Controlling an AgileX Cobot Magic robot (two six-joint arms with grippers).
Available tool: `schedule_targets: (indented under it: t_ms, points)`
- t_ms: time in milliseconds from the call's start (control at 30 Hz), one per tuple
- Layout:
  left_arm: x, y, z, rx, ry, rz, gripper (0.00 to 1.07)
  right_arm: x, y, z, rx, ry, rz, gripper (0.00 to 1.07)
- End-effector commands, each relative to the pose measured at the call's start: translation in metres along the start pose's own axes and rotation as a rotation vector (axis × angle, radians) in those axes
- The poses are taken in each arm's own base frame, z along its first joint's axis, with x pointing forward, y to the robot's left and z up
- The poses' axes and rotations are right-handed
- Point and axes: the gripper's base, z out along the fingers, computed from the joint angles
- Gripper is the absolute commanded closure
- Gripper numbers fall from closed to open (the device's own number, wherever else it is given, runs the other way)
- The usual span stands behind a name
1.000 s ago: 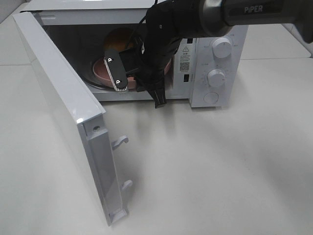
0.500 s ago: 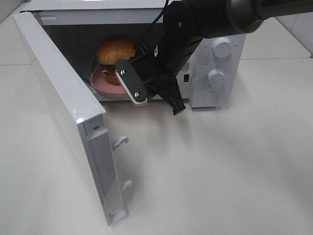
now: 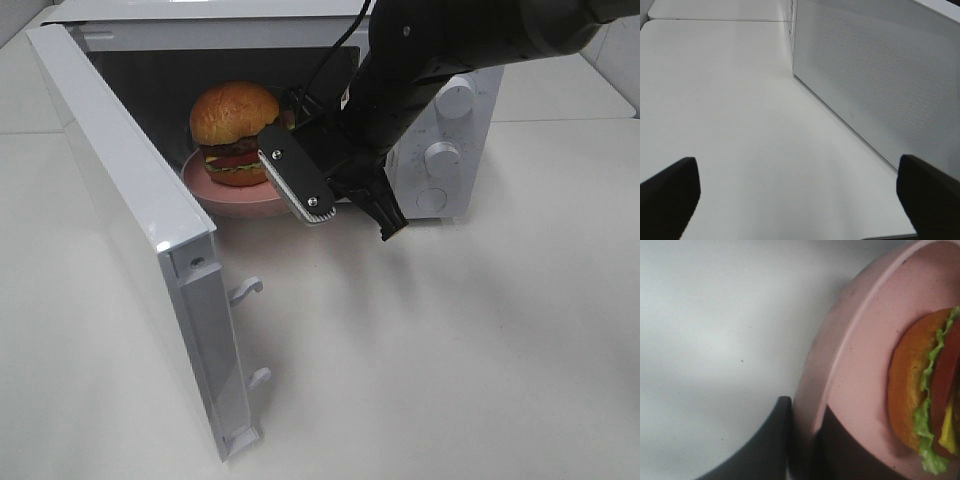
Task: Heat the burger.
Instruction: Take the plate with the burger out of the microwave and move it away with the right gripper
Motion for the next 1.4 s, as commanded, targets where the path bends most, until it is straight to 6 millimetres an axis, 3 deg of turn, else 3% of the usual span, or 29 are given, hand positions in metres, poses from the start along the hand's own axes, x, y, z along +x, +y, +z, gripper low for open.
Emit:
schedule_targets:
  t_ms: [33,333,1400]
  points:
    - [-0.001,-0.001,0.0,0.003,-0.018,-0.007,0.06,0.005,-0.008,-0.019,0.09,0.002,0.02,1.07]
    - [-0.001,-0.001,0.0,0.003,-0.018,-0.007,0.06,0.006,0.003,-0.039,0.146,0.001,0.039,1.07]
    - [-0.001,-0.001,0.0,0.003,-0.018,-0.007,0.06,-0.009,0.099,-0.13,0.174,0.011,0.106,1.07]
